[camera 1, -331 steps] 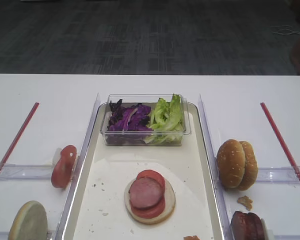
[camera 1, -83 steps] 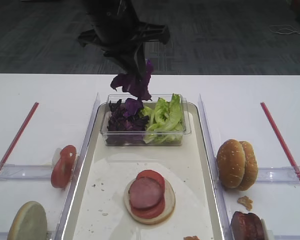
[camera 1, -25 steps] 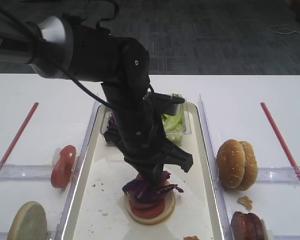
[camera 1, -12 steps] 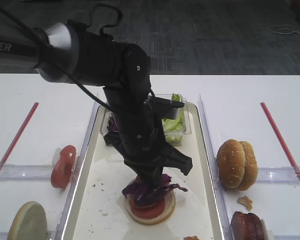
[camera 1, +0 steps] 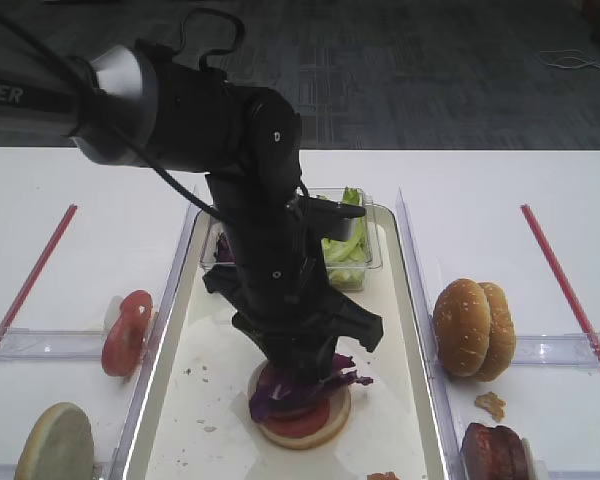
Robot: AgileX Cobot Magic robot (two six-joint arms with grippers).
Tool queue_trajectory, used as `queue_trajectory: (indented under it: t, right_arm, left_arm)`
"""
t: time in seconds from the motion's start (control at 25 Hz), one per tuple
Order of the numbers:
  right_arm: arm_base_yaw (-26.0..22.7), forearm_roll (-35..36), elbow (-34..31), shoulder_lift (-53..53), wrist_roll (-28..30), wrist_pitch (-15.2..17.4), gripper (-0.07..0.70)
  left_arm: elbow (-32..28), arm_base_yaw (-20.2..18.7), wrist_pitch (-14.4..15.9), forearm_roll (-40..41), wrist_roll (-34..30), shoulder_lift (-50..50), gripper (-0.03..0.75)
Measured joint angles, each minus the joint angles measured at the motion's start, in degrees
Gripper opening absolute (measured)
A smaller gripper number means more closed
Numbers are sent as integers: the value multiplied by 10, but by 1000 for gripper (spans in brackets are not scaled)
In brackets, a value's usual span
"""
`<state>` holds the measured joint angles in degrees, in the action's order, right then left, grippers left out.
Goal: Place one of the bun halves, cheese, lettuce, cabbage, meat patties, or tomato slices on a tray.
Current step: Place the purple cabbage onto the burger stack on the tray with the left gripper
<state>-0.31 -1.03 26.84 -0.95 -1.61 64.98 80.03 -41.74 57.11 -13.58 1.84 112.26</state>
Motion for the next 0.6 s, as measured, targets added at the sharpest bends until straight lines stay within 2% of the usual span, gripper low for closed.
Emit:
queue_trajectory:
  t: [0.2,0.44,0.6]
  right_arm:
    - [0,0,0,0,0,0,397]
    - [0,0,0,0,0,0,397]
    - [0,0,0,0,0,0,397]
  left_arm:
    - [0,0,7,21,18,0,384]
    - [0,0,14,28,21,-2,410]
    - [6,0,35,29,23,-5,416]
